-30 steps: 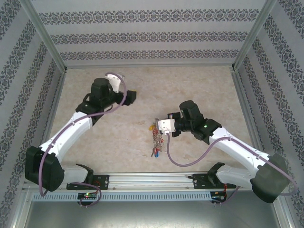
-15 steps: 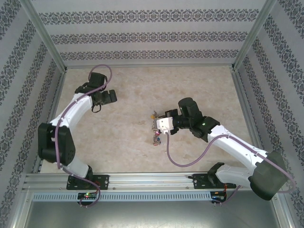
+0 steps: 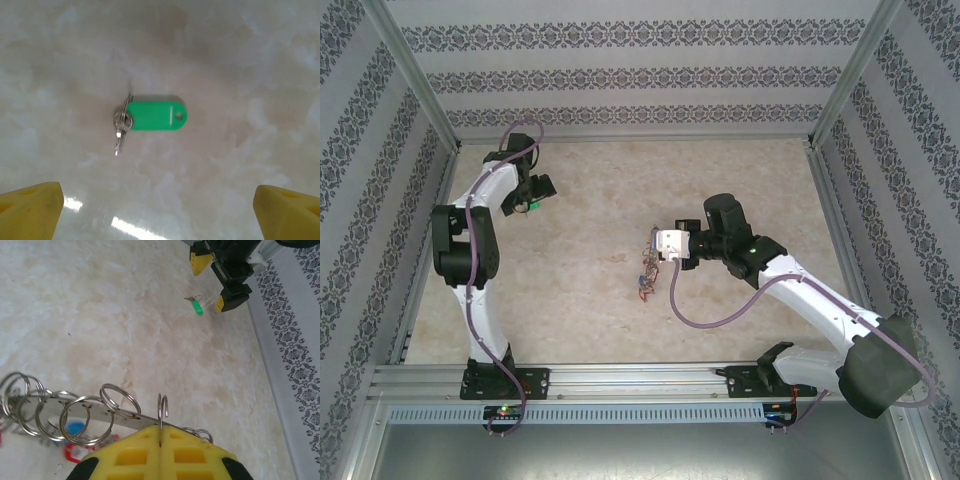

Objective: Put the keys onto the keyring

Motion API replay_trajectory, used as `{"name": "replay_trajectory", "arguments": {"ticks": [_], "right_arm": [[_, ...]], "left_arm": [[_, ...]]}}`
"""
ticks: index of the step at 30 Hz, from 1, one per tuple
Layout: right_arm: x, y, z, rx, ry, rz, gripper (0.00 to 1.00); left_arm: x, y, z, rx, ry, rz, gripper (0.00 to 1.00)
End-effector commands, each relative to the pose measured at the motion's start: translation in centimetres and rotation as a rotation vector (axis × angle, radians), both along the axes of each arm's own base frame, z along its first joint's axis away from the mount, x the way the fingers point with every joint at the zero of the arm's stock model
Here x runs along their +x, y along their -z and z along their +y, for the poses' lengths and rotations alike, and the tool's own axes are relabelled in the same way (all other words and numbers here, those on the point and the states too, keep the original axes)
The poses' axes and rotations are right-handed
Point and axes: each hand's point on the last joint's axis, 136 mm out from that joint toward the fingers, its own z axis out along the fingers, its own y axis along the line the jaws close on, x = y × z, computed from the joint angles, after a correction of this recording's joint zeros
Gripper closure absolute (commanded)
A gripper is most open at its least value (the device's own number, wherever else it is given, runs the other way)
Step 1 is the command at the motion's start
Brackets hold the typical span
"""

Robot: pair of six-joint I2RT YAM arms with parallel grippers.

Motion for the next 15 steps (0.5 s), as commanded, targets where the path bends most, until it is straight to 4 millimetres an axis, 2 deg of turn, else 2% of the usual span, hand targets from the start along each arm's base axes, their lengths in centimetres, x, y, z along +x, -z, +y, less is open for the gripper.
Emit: {"name": "replay_trajectory", "arguments": {"ticks": [1,4,9,12,15], "right_arm": [[0.1,-1.7,-0.3,0.074,0.034,-0.026,1.0],[-0.4,-2.4,-0.5,0.109,0.049,-0.027,1.0],[-1.2,-2.9,-1.0,0.136,0.065,-0.024,1.0],[-1.6,-2.9,-1.3,0.133,0.064,-0.016,1.0],[-1.9,-3.0,-1.4,0.13,0.057,-0.011,1.0]], "left_arm": [[0.9,0.5,1.4,0.069,-0.037,0.034,0.06],[1.0,1.2,2.2,0.112,-0.045,0.103,0.12],[0.9,2.4,2.0,0.102,-0.037,0.121,0.4],[0.5,2.4,1.5,0.089,0.024,0.104,0.44],[0.4,1.9,2.0,0.109,0.061,0.085,0.49]]}}
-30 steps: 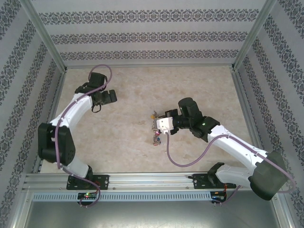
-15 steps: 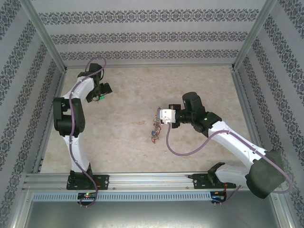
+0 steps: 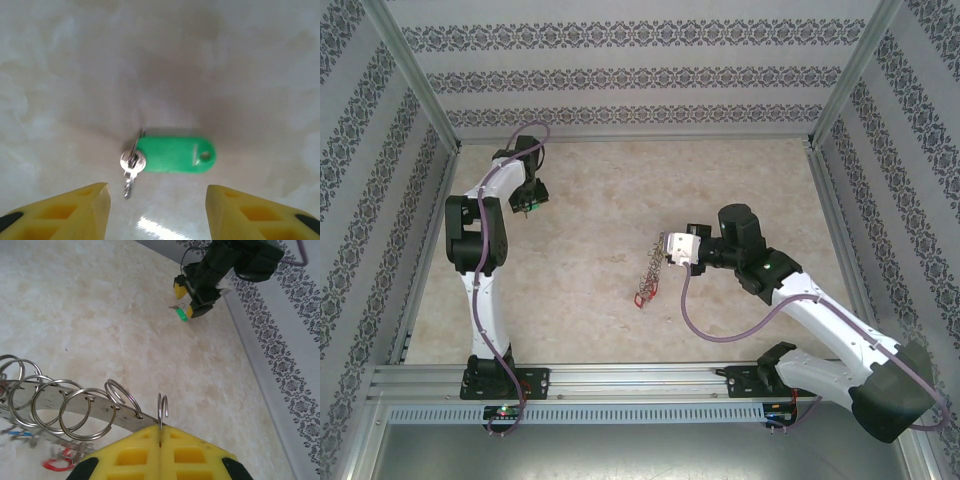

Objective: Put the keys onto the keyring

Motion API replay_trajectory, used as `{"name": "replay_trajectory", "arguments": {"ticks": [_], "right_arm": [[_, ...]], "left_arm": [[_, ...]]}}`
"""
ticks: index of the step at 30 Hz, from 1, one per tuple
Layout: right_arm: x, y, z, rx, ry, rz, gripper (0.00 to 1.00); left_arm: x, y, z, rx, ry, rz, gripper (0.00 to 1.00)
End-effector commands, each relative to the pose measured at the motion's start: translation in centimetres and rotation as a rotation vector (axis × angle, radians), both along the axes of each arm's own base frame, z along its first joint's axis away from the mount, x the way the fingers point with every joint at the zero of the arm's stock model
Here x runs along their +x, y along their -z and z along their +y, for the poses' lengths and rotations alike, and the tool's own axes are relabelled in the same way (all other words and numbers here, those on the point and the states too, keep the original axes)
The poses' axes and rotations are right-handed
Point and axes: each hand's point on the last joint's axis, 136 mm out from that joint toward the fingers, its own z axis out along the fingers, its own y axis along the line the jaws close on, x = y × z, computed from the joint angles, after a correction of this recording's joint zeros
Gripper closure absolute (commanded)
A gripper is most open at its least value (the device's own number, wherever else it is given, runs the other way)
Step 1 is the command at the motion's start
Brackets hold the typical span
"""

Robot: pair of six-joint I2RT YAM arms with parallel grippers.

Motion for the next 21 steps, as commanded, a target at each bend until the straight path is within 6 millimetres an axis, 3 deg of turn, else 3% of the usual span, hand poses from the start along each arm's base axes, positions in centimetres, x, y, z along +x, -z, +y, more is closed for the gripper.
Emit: {"name": "replay_trajectory", "arguments": {"ticks": [1,4,8,21], "right_arm": [[-0.3,-1.0,-0.2,0.036,-0.009,-0.004,1.0],[-0.4,-1.1,-0.3,0.029,-0.016,0.0,1.0],[0.0,-1.3,-0.3,0.031,-0.016,0.003,1.0],[0.2,-1.5,0.0,0.042,-0.026,0.024,1.0]], "left_arm": [[-0.3,-1.4,0.8,0.025,0.053,-0.005,0.5],[-0.4,-0.7,1.0,0.026,0.061,0.024,0.53],[0.3,0.2,1.2,0.003,0.049,0.015,0.72],[0.9,0.4,2.1,0.024,0.062,0.05,0.68]]}}
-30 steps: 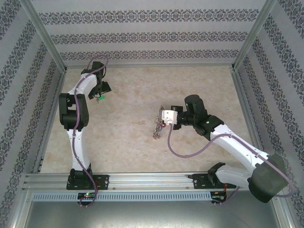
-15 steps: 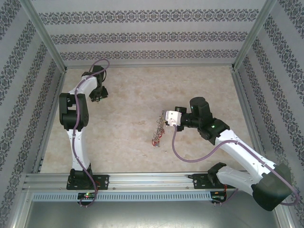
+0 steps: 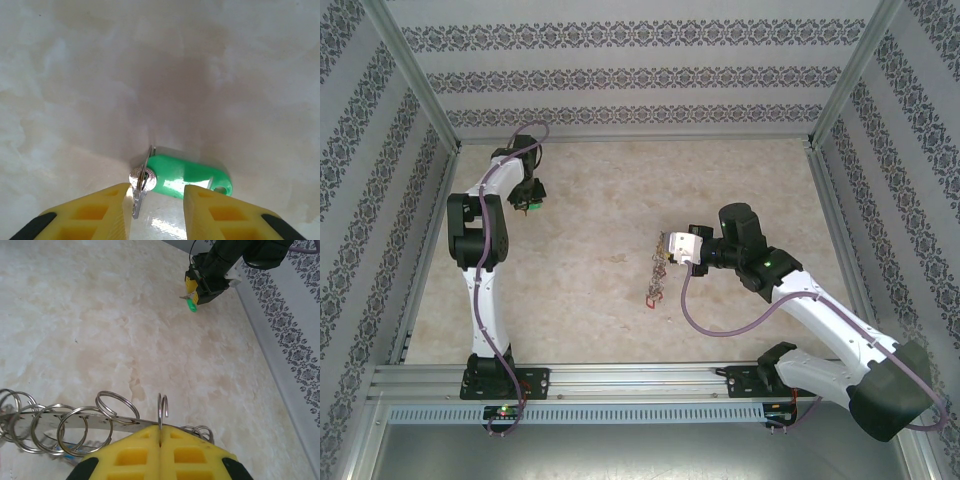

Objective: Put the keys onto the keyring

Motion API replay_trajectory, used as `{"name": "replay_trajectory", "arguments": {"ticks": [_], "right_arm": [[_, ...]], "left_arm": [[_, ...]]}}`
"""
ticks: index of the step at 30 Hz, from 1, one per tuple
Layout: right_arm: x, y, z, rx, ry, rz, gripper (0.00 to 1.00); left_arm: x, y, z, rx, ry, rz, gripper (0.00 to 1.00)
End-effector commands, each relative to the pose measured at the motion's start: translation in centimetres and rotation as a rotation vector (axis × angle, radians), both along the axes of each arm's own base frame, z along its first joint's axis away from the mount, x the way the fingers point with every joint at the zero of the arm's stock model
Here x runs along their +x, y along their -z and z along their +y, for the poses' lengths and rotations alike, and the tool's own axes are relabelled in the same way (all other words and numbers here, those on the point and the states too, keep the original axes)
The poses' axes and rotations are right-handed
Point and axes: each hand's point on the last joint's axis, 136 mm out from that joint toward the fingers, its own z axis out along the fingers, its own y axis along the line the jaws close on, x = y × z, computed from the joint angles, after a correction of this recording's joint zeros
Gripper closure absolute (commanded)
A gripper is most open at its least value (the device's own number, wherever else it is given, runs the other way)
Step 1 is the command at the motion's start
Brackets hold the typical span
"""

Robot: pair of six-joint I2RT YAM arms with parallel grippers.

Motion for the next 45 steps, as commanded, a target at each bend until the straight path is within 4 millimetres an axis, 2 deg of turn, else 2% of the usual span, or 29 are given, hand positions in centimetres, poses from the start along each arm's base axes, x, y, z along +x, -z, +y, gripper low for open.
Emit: {"name": "replay_trajectory", "arguments": {"ticks": [1,5,11,16,27,35,41,45], "right_arm": [[0.2,-2.7,0.6,0.064,-0.027,-0.035,1.0],[0.3,-2.9,0.7,0.072,-0.025,-0.034,1.0],[0.2,-3.2,0.9,0.078,-0.03,-0.038,1.0],[0.4,-3.4,1.1,0.082,-0.032,-0.04,1.0],[0.8,-3.3,1.9,0.079,-0.04,-0.04,1.0],[1.1,-2.9,2.3,0.082,-0.043,-0.031,1.0],[1.1,-2.8,2.6,0.084,-0.05,-0.025,1.0],[1.1,-2.7,2.9,0.085,-0.058,-0.021,1.0]], "left_arm": [[-0.7,-0.2,1.1,-0.001,0.003,0.04,0.67],[-0.8,0.2,1.3,-0.036,-0.005,0.037,0.67],[-0.6,0.6,1.5,-0.077,0.011,0.024,0.72],[-0.2,0.8,1.0,-0.117,0.046,0.009,0.73],[-0.6,1.2,1.0,-0.109,0.086,0.048,0.83],[-1.0,1.5,0.8,-0.118,0.11,0.048,0.86],[-0.8,0.7,0.9,-0.098,0.161,0.034,1.0],[-0.4,-0.1,1.2,-0.084,0.185,0.019,1.0]]}}
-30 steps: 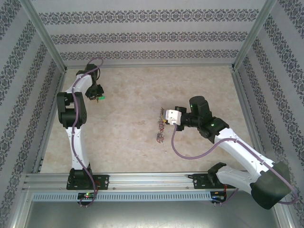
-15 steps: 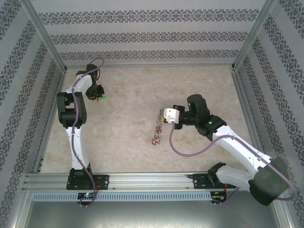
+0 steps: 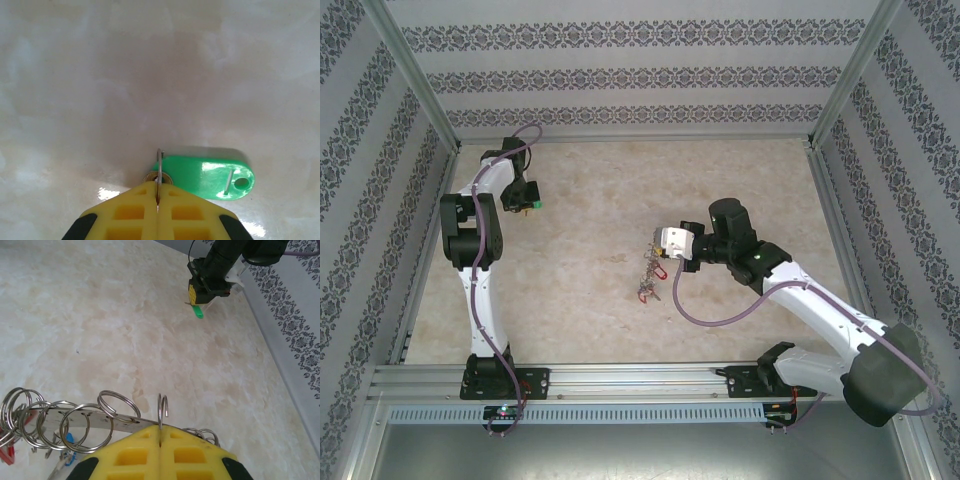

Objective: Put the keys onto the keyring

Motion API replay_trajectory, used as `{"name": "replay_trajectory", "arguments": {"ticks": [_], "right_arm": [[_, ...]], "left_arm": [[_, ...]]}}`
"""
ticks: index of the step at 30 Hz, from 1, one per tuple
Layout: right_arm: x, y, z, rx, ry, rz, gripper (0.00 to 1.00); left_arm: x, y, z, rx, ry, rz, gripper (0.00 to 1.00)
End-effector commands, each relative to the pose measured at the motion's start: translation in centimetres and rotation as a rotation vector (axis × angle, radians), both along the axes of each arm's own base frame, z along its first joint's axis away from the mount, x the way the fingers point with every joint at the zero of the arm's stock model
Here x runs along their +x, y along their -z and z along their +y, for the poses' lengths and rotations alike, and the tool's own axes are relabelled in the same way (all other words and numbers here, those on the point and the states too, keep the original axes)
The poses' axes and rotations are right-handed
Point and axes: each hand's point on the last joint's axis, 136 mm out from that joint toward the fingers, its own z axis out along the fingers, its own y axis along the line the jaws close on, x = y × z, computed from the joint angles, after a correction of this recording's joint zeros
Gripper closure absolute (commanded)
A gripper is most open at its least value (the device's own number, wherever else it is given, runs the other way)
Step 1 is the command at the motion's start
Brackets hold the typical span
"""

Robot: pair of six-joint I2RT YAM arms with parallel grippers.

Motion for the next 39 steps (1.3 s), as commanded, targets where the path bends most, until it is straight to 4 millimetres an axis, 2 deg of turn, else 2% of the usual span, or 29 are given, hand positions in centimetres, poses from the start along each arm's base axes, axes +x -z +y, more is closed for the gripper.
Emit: {"name": "replay_trajectory", "arguments": {"ticks": [1,6,8,9,12,18,23,31,39], "right_arm": [[0.2,-3.0,1.3,0.071,-0.041,-0.057,1.0],[0.3,-3.1,1.5,0.07,-0.049,-0.056,1.0],[0.2,-3.0,1.5,0.064,-0.05,-0.055,1.0],[0.2,-3.0,1.4,0.06,-0.049,-0.056,1.0],[0.1,-2.8,1.4,0.057,-0.05,-0.05,1.0],[-0.1,-2.6,1.6,0.065,-0.07,-0.025,1.0],[0.0,-2.7,1.9,0.067,-0.078,-0.023,1.0],[-0.2,-3.0,2.0,0.07,-0.091,-0.017,1.0],[-0.3,-3.1,1.9,0.068,-0.087,-0.02,1.0]], "left_arm": [[0.3,-1.2,0.8,0.012,0.038,-0.024,1.0],[0.7,-1.3,0.7,-0.014,0.045,-0.036,0.99],[0.7,-1.3,0.7,-0.015,0.045,-0.036,0.76],[0.7,-1.3,0.7,-0.015,0.045,-0.036,0.7],[0.7,-1.2,0.8,-0.009,0.049,-0.032,0.67],[0.8,-1.4,1.0,-0.008,0.053,-0.039,0.67],[1.6,-2.0,0.8,-0.016,0.076,-0.066,0.74],[1.5,-0.7,0.4,-0.036,0.091,-0.04,0.81],[0.9,-0.2,0.3,-0.046,0.077,-0.02,0.8]]}}
